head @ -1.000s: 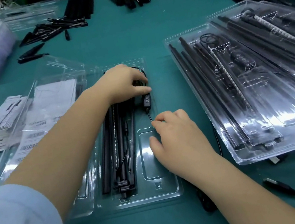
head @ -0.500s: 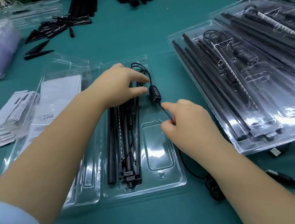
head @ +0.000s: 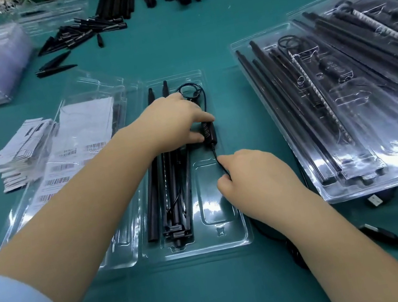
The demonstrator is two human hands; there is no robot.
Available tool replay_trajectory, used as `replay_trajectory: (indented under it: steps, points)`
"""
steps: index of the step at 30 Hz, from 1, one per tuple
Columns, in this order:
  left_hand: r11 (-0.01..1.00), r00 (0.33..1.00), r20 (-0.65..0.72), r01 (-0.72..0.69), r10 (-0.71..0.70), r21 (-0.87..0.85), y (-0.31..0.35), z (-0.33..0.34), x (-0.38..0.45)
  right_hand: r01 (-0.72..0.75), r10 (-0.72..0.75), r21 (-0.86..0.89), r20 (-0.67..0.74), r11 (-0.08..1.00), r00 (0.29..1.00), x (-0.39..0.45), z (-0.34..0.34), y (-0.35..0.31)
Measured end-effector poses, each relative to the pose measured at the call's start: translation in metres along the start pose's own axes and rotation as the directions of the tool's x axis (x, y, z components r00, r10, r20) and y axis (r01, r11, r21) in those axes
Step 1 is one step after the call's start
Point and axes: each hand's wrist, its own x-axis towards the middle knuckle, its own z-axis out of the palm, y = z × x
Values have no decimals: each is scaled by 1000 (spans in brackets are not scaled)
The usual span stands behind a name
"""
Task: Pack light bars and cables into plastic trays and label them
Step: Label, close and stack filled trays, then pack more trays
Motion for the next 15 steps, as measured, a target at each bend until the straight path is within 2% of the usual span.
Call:
replay_trajectory:
  steps: [2,5,9,15]
  points:
    - [999,999,43,-6,4,52,2,1,-1,-9,10,-15,23,1000,1000,0,0,0]
    - [999,995,94,25,-27,27,7,0,-3,-4,6,-82,20,997,1000,0,-1,-3]
    - [987,996,89,4,-19,163,16,-1,-5,23,-20,-130,24,991,1000,-12,-4,-11]
    - [950,999,39,11,-24,313,26,3,-6,185,-185,-243,24,952,982,-59,1,-8]
